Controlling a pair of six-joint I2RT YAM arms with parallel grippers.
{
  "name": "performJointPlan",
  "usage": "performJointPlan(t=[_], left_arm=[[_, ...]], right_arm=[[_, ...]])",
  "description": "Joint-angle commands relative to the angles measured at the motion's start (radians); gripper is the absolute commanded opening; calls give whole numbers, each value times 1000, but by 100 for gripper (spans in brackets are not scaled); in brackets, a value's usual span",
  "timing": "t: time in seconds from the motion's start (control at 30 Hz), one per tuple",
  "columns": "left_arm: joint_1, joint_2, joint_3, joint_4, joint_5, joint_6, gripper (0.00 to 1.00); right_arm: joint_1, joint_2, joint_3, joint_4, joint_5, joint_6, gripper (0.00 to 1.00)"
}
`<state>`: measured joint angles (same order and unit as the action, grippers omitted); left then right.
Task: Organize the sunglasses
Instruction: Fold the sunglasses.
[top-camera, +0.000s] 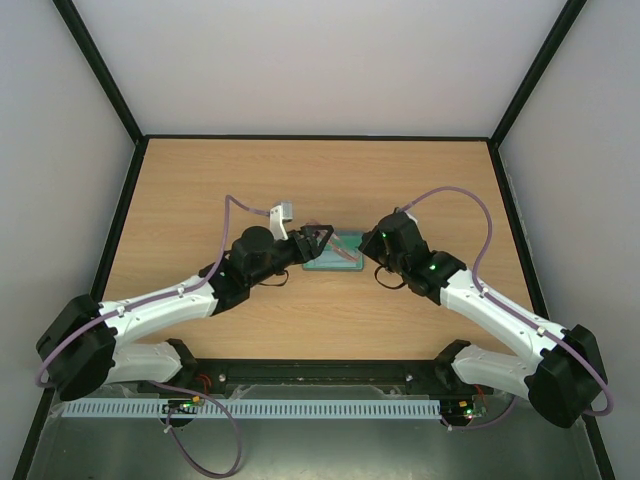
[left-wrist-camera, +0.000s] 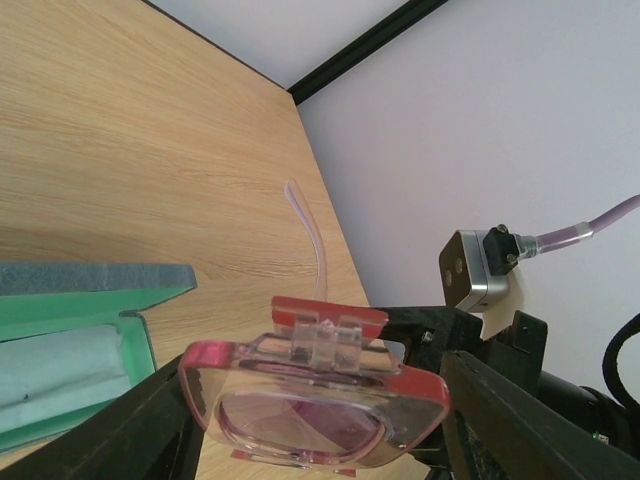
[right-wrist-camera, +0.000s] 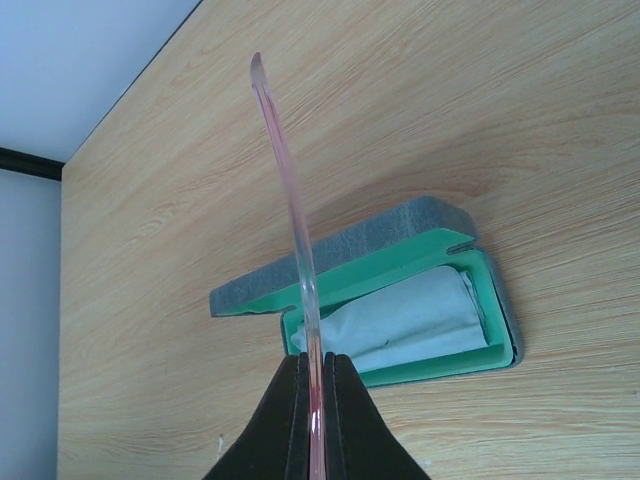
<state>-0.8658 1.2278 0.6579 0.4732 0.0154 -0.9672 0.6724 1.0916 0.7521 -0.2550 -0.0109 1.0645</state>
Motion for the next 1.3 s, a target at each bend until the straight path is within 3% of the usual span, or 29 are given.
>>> performJointPlan(t=[0.0,0.2,0.43,0.53,0.83,0.93,1.27], left_arm=[[-7,5,21,30,-27,16,65],[-7,13,29,21,-32,14,53],[-6,6,21,12,-45,16,52],[-7,-1,19,0,-57,15,52],[11,-31,19,-54,-57,40,52],[31,-52,32,-104,-17,69,51],[151,-189,30,-274,183,147,50]], right_arm=[[-1,-6,0,37,-1,18,1],[-1,-6,-3,43,-10,20,1],[-1,-6,-11,52,-17,17,1],[0,-10,-10,46,-17,5,20],[0,-80,51,-48,21,-69,41],[-2,-126,55,-100,46,-93,42],[-2,-213,-28,-182,51,-129,26]])
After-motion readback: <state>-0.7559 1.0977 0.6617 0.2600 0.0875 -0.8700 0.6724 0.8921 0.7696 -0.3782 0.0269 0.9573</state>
